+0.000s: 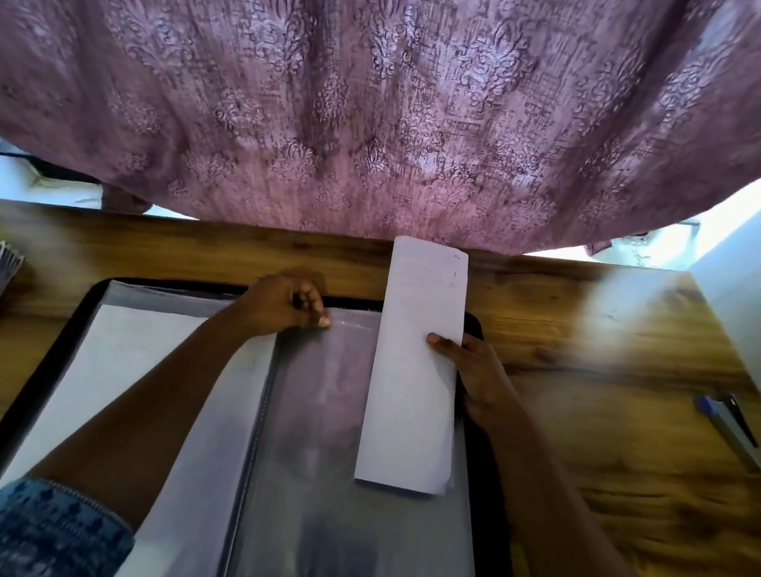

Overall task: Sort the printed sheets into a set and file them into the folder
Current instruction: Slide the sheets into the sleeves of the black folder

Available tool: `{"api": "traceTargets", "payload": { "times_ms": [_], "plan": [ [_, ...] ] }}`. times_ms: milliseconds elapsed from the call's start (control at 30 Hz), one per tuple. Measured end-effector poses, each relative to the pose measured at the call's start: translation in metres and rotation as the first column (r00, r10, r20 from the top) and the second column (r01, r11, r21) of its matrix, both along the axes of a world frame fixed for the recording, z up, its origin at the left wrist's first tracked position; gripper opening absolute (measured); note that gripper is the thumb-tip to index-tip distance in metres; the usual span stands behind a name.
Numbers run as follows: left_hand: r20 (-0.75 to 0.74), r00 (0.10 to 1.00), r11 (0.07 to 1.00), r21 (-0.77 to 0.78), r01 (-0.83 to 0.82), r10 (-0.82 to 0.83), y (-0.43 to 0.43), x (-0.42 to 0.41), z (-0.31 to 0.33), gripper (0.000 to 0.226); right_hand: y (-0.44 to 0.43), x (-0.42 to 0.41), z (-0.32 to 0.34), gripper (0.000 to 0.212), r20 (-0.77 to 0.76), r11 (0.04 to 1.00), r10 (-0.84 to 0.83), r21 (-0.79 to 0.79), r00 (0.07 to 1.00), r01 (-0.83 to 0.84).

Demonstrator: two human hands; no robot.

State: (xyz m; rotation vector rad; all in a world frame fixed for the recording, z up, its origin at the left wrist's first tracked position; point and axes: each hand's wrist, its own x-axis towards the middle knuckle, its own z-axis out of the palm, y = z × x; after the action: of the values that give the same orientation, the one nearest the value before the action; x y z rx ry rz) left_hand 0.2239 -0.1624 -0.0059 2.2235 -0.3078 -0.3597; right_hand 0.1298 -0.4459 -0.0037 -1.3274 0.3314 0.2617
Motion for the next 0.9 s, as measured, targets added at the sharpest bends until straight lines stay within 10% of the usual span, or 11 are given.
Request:
{"api": "traceTargets", "payload": {
  "times_ms": [367,567,900],
  "plan": [
    [0.033,0.999,0.982,-0.187,0.030,-0.025,0.002,-0.017,0.003,0.039,0.003,0.048,0.071,0.044,0.236,0.967,-0.167,0.228,0.957,0.112],
    [0.151,0.989,0.979,-0.202,0.024,0.006,-0.004,-0.030,-0.004,0.024,0.054,0.103,0.092,0.014,0.228,0.922,-0.240,0.358,0.944,0.148],
    [0.257,0.965,0.981,-0.194,0.006,0.045,0.005,-0.040,-0.009,0.035,0.071,0.130,0.063,0.018,0.144,0.980,-0.147,0.157,0.979,0.124]
  ]
}}
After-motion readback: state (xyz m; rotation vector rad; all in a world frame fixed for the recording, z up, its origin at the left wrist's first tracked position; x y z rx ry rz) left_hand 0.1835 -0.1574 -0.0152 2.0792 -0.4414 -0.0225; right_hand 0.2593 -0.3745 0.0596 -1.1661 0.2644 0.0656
